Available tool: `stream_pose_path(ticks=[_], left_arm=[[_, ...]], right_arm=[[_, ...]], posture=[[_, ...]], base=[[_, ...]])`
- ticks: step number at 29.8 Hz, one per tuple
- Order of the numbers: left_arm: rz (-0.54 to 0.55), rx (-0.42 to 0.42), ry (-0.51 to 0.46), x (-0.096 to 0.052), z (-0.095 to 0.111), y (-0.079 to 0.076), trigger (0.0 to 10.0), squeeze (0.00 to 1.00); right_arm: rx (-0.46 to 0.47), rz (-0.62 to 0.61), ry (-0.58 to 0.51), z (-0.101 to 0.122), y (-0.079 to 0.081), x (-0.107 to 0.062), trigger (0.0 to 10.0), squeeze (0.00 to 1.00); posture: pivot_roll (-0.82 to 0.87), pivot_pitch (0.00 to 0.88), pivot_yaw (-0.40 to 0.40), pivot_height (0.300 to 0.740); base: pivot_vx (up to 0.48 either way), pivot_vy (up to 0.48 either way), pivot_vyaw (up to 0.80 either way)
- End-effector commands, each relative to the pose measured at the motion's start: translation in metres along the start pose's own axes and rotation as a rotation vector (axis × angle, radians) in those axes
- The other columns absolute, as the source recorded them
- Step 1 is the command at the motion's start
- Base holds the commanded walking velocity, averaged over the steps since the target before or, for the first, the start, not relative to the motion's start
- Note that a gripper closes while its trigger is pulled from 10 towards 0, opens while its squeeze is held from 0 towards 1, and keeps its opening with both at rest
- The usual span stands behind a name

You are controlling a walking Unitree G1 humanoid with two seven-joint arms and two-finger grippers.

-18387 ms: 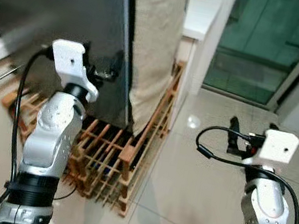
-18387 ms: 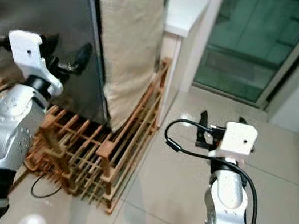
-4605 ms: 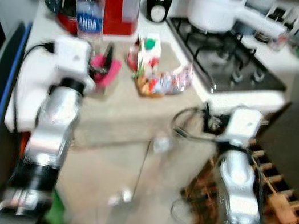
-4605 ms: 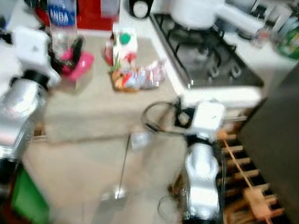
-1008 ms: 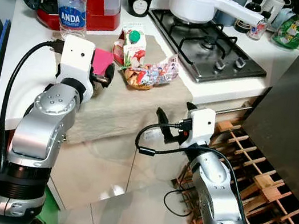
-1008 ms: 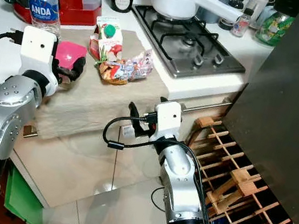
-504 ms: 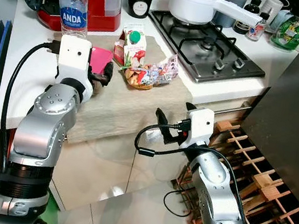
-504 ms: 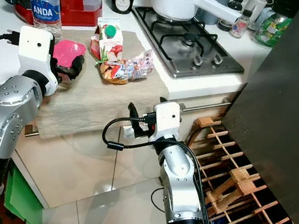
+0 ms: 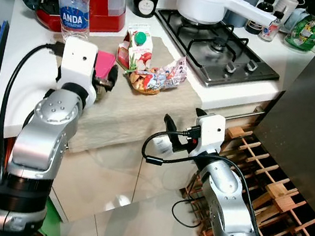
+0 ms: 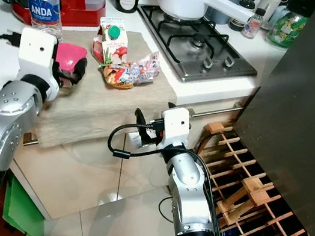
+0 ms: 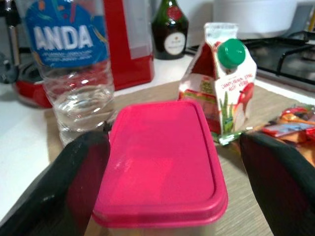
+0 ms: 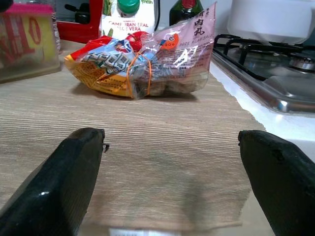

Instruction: Restocking fridge

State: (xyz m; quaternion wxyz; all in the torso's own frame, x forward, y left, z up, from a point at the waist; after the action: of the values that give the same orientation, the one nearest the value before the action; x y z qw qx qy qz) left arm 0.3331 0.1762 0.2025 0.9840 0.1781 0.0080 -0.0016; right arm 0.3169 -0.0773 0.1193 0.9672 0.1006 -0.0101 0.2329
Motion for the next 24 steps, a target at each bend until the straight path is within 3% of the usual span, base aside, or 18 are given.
stream_pose_path(ticks=[1, 6, 11, 19, 24], left_arm=[[-0.003, -0.018, 0.039, -0.003, -0.007, -0.002, 10.0, 0.0], [0.029, -0.023, 0.029, -0.008, -0.002, 0.001, 10.0, 0.0], [0.04, -0.017, -0.005, -0.009, 0.006, 0.002, 10.0, 0.0], [0.09, 0.12, -0.123, -0.001, 0.034, 0.02, 10.0, 0.0], [0.059, 0.003, -0.047, -0.004, 0.022, 0.017, 10.0, 0.0]], right_arm=[[0.001, 0.011, -0.029, 0.006, 0.002, 0.0, 10.0, 0.0], [0.013, 0.097, -0.089, 0.028, 0.014, 0.011, 10.0, 0.0], [0.007, 0.153, -0.078, 0.032, 0.021, 0.012, 10.0, 0.0], [0.015, 0.188, -0.069, 0.029, 0.032, 0.015, 10.0, 0.0], [0.014, 0.188, -0.07, 0.03, 0.032, 0.016, 10.0, 0.0]], posture=[[0.08, 0.0, -0.012, 0.74], [0.08, 0.0, -0.025, 0.74], [0.09, 0.0, -0.037, 0.74], [0.1, 0.0, -0.028, 0.74], [0.1, 0.0, -0.032, 0.74]], base=[[0.0, 0.0, 0.0], [0.0, 0.0, 0.0], [0.0, 0.0, 0.0], [0.0, 0.0, 0.0], [0.0, 0.0, 0.0]])
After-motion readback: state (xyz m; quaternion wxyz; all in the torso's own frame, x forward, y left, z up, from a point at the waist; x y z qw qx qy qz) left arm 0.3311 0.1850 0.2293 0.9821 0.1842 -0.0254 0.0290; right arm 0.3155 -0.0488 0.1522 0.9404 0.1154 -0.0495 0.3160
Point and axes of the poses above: a point about 5 cm out from each wrist's last joint towards the gripper, its own x axis pointing out of the wrist towards the gripper, its own z axis along the axis of the wrist's last joint, y = z × x, the point moved 2 cm from there along x, pointing out of the wrist towards the gripper, and after that the axes turned 13 degrees about x, right-handed, at the moved point
